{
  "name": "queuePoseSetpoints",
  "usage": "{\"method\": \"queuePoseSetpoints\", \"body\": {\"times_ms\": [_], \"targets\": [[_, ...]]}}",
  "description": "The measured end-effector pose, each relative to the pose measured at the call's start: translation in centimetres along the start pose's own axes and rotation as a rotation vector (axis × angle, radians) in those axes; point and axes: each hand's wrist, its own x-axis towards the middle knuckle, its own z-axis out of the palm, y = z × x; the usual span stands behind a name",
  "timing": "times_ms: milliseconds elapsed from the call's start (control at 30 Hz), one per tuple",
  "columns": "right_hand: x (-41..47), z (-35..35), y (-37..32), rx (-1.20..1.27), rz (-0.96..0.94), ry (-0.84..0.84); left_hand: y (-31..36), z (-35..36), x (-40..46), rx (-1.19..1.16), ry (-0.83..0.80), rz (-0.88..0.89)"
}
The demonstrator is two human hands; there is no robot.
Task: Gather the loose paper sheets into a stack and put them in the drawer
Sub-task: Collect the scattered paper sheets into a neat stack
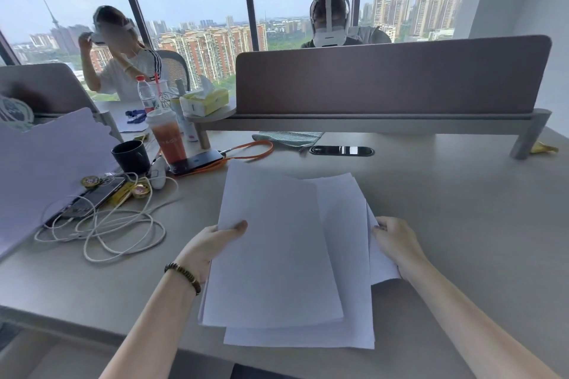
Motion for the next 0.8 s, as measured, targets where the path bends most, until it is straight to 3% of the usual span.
{"method": "queuePoseSetpoints", "body": {"times_ms": [267, 567, 800], "targets": [[-1.1, 0.2, -0.3, 0.018, 0.009, -0.035, -1.2, 2.0, -0.1, -0.126, -0.018, -0.061], [-1.5, -0.2, 0.2, 0.017, -0.002, -0.05, -1.3, 3.7, 0.8, -0.266, 0.097, 0.037], [-2.4, 0.6, -0.6, 0.02, -0.017, -0.04, -1.7, 4.7, 1.3, -0.242, 0.115, 0.047]]}}
